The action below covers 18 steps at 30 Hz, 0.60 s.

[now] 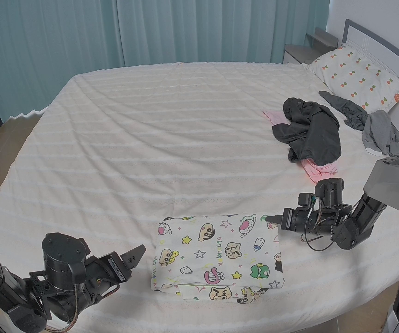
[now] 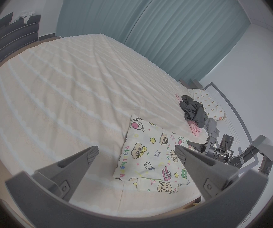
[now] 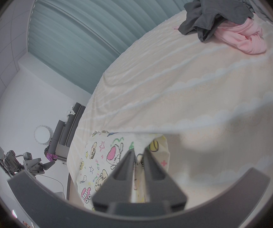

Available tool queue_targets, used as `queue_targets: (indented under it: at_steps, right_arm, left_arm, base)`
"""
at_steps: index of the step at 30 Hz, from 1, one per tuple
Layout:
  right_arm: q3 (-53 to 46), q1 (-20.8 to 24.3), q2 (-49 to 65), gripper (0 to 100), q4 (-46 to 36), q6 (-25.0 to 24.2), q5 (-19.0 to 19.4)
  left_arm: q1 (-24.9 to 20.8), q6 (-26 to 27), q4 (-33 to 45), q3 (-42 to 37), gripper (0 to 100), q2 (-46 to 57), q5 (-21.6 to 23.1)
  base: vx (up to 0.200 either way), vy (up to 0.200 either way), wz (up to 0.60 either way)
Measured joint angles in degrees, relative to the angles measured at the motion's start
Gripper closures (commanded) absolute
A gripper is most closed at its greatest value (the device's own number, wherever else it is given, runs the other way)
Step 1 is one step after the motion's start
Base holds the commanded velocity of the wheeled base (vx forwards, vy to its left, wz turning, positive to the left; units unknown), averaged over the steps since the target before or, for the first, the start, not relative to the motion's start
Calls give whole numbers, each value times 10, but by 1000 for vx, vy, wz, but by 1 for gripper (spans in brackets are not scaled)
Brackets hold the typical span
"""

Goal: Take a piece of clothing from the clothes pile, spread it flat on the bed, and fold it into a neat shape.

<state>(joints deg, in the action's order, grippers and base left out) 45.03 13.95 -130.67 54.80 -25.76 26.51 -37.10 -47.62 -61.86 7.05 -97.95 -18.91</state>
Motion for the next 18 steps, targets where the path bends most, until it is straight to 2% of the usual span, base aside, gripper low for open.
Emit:
queue_targets:
  at_steps: [10, 14, 18]
  right_arm:
    - [-31, -6, 10, 0, 0, -1, 0]
    - [-73, -10, 25, 0, 0, 5, 0]
    - [-114, -11, 35, 0, 0, 21, 2]
  left_arm:
    - [3, 1, -1, 5, 0, -12, 7]
    - [9, 11, -1, 15, 0, -31, 45]
    - [36, 47, -1, 34, 0, -76, 92]
  base:
    - [0, 0, 0]
    - [0, 0, 0]
    - [0, 0, 0]
